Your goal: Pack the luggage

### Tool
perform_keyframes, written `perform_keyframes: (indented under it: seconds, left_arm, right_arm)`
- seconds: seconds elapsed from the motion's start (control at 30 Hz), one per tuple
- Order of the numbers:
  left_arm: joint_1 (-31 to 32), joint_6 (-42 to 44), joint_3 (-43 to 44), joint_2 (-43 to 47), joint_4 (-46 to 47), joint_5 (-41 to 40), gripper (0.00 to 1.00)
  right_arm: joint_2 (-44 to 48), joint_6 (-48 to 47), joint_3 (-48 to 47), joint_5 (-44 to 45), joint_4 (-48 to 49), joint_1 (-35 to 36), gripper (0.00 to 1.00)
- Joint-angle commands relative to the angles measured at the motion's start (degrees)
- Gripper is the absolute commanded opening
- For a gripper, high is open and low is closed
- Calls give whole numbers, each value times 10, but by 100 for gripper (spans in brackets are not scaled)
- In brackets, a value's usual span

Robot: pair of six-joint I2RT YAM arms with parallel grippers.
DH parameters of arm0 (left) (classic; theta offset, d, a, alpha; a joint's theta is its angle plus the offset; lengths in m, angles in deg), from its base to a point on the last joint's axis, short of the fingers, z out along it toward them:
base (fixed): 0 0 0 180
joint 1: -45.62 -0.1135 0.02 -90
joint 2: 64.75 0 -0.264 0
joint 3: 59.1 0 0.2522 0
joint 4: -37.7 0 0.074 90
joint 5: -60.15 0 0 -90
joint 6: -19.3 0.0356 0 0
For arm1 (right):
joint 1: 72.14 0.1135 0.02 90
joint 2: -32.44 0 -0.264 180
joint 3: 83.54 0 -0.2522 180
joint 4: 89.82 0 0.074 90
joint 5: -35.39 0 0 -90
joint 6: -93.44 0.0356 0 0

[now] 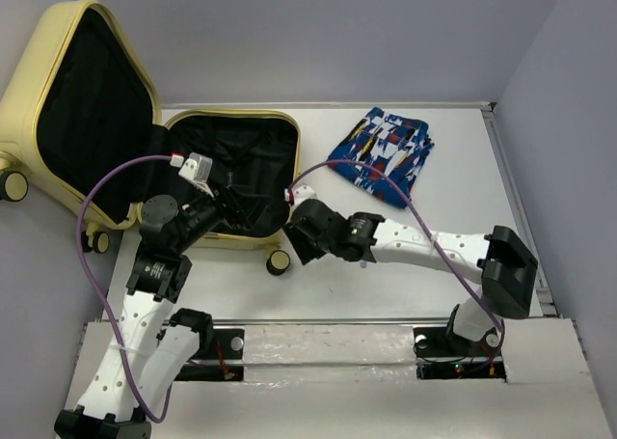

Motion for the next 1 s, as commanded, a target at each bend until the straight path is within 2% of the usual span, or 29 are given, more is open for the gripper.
perform_keyframes:
  seconds: [0.0, 0.07, 0.13, 0.2, 0.3, 0.37, 0.47, 0.5, 0.53, 0.6, 0.67, 0.7, 0.73, 0.8, 0.87, 0.9, 0.97]
  left_arm:
    - [4, 5, 1, 13, 14, -1, 80]
    - [4, 7, 2, 16, 10, -9, 80]
    - [4, 9, 3, 18, 6, -15, 79]
    - [4, 9, 4, 18, 5, -19, 79]
    - [4, 11, 8, 18, 0, -28, 78]
    - [4, 12, 6, 19, 0, -30, 77]
    - [4, 8, 2, 18, 11, -20, 77]
    - [4, 2, -2, 15, 21, -13, 77]
    - [4, 0, -4, 11, 26, -9, 76]
    - [4, -10, -7, 2, 40, -2, 74]
    - [6, -28, -18, -14, 56, 3, 70]
    - [9, -50, -21, -25, 76, 4, 69]
    - [17, -58, -26, -33, 87, 2, 68]
    - [69, -59, -18, -50, 91, -35, 67]
    - [129, -60, -4, -81, 89, -97, 67]
    - [214, -58, 4, -97, 88, -176, 67]
    - [308, -22, 58, -178, 68, -279, 68]
  right_arm:
    - [-11, -66, -133, 38, 68, -36, 28]
    - [-38, -74, -187, 2, 114, -72, 29]
    - [-84, -66, -235, -81, 172, -98, 29]
    - [-124, -53, -257, -91, 189, -98, 33]
    - [-200, -33, -360, -105, 188, -127, 79]
    - [-210, 3, -358, -120, 186, -149, 88]
    - [-161, 35, -300, -160, 213, -185, 89]
    - [-115, 39, -237, -157, 232, -203, 89]
    - [-89, 33, -174, -143, 233, -215, 87]
    - [-6, 20, -105, -108, 234, -215, 86]
    - [52, 13, -31, -60, 232, -220, 81]
    - [109, 17, 46, -42, 226, -220, 79]
    - [136, 24, 84, -37, 220, -227, 76]
    - [183, 46, 187, -30, 201, -234, 74]
    - [242, 78, 237, -19, 179, -239, 73]
    - [261, 89, 279, -18, 164, -239, 72]
    - [315, 117, 314, -19, 157, -244, 71]
